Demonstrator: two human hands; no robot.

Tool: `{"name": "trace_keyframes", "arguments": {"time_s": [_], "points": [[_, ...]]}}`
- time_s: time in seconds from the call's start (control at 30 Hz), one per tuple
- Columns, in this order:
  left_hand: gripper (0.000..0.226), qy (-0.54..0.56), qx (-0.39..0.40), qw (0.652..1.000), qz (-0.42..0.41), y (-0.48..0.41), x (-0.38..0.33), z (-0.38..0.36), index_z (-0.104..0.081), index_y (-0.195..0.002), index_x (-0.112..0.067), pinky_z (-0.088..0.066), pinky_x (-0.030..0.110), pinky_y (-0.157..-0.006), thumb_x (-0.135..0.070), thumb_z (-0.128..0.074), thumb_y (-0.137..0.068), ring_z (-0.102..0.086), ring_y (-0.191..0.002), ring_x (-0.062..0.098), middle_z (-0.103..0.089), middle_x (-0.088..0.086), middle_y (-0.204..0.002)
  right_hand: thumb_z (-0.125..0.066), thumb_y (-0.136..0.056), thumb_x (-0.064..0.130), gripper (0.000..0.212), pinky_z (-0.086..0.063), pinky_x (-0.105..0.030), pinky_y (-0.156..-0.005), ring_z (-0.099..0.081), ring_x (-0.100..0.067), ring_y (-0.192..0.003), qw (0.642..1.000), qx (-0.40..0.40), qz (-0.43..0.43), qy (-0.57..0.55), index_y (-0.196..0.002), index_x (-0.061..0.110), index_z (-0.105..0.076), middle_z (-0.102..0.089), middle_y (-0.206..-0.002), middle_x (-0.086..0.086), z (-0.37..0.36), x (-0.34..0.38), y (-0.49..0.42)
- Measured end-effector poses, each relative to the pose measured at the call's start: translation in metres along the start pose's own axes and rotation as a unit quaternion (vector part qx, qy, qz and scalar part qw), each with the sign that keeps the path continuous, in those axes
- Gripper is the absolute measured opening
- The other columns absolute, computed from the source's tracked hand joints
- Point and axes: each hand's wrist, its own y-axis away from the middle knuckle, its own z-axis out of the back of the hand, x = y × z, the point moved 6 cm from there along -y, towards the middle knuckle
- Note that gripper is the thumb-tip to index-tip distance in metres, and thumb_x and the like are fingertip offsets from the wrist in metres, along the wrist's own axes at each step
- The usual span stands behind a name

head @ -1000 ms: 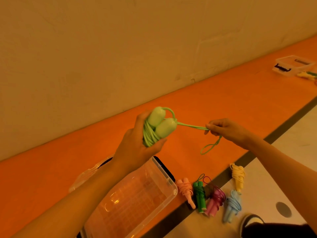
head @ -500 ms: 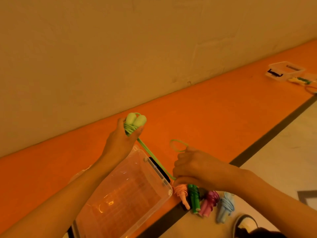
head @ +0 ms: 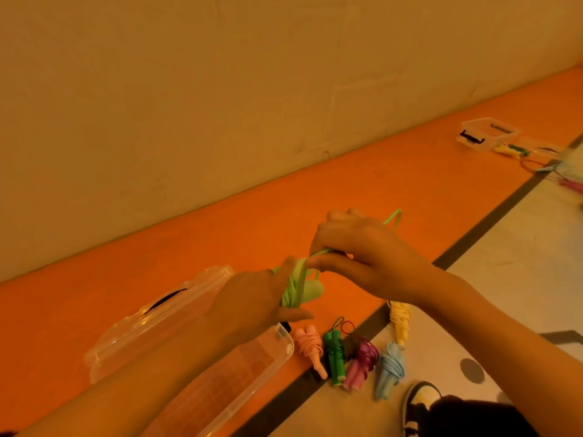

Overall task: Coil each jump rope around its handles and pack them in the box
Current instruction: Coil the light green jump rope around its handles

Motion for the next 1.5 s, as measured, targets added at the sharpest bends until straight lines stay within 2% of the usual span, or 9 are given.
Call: {"name": "trace_keyframes", "arguments": {"time_s": [0.13,0.3,0.47,0.6,0.8,1.07,1.23,1.37,1.5], "points": [[0.072,0.041,0.005,0.998,-0.046,0.006,-0.034,0.005,-0.024,-0.148,-0.033,-0.039,0.029,-0.061,-0.076,-0.022,-0.09,-0.065,-0.087,0.02,-0.066,0.001,-0.112,-0.05,-0.097,0.04,0.03,-0.028,-0.03,-0.069,-0.038,-0.004,-0.071,1.0,-0.014,-0.014,0.001,-0.081,0.02,-0.065,-0.054,-0.076,0.018,-0.011,0.002,-0.013],[0.084,0.084,-0.036,0.993,-0.069,0.014,-0.039,0.017,0.007,-0.158,-0.025,-0.052,0.034,-0.072,-0.069,-0.027,-0.095,-0.066,-0.092,0.021,-0.059,0.002,-0.135,-0.062,-0.092,0.044,0.031,-0.042,-0.038,-0.066,-0.054,-0.007,-0.07,0.99,-0.073,-0.121,-0.029,-0.076,0.018,-0.069,-0.063,-0.071,0.009,0.01,-0.052,-0.014],[0.099,0.127,-0.038,0.987,-0.092,0.028,-0.034,0.028,0.052,-0.128,-0.047,-0.053,0.034,-0.066,-0.067,-0.039,-0.095,-0.058,-0.067,0.014,-0.057,-0.008,-0.094,-0.073,-0.077,0.046,0.045,-0.028,-0.019,-0.047,-0.038,-0.006,-0.048,0.961,0.041,-0.241,-0.128,-0.068,0.004,-0.062,-0.046,-0.055,0.003,-0.004,-0.104,-0.002],[0.078,0.125,-0.056,0.981,-0.135,0.029,-0.023,0.027,0.032,-0.14,-0.059,-0.053,0.036,-0.062,-0.068,-0.03,-0.094,-0.054,-0.065,0.011,-0.058,-0.012,-0.098,-0.069,-0.081,0.05,0.042,-0.031,-0.025,-0.051,-0.037,-0.008,-0.051,0.939,0.15,-0.264,-0.163,-0.067,0.012,-0.059,-0.042,-0.055,0.009,-0.028,-0.126,0.007],[0.073,0.127,-0.069,0.983,-0.116,0.024,0.007,0.027,0.018,-0.143,-0.062,-0.055,0.037,-0.059,-0.067,-0.035,-0.093,-0.057,-0.065,0.007,-0.065,-0.009,-0.095,-0.062,-0.089,0.046,0.023,-0.037,-0.046,-0.066,-0.049,-0.032,-0.072,0.921,0.171,-0.284,-0.203,-0.083,0.028,-0.075,-0.062,-0.083,-0.018,-0.015,-0.14,0.019],[0.069,0.041,-0.103,0.97,-0.217,0.028,-0.014,0.032,-0.006,-0.155,-0.037,-0.047,0.029,-0.04,-0.068,-0.026,-0.097,-0.05,-0.051,0.01,-0.063,-0.003,-0.086,-0.067,-0.09,0.024,0.012,-0.045,-0.015,-0.072,-0.064,-0.001,-0.082,0.926,0.008,-0.291,-0.241,-0.088,0.017,-0.076,-0.072,-0.084,0.008,-0.012,-0.135,-0.002],[0.073,0.008,-0.1,0.961,-0.258,0.035,-0.041,0.041,-0.017,-0.152,-0.029,-0.044,0.025,-0.037,-0.068,-0.034,-0.092,-0.042,-0.046,0.01,-0.064,-0.002,-0.082,-0.068,-0.086,0.04,0.024,-0.041,-0.047,-0.073,-0.055,-0.029,-0.083,0.905,-0.034,-0.31,-0.29,-0.09,0.018,-0.077,-0.066,-0.096,-0.019,-0.043,-0.131,-0.015],[0.075,-0.012,-0.082,0.964,-0.254,0.035,-0.041,0.039,-0.014,-0.153,-0.03,-0.04,0.024,-0.037,-0.069,-0.033,-0.091,-0.036,-0.048,0.01,-0.067,0.0,-0.088,-0.066,-0.091,0.017,0.014,-0.045,-0.012,-0.074,-0.061,0.002,-0.081,0.883,-0.047,-0.318,-0.342,-0.091,0.005,-0.073,-0.068,-0.089,-0.001,-0.062,-0.132,-0.024],[0.073,0.012,-0.07,0.967,-0.246,0.033,-0.027,0.039,-0.014,-0.153,-0.031,-0.048,0.032,-0.04,-0.067,-0.035,-0.093,-0.047,-0.047,0.012,-0.063,-0.002,-0.081,-0.065,-0.092,0.019,0.013,-0.043,-0.013,-0.074,-0.058,0.002,-0.079,0.872,-0.017,-0.334,-0.356,-0.088,0.01,-0.073,-0.067,-0.088,0.002,-0.078,-0.143,-0.016]]}}
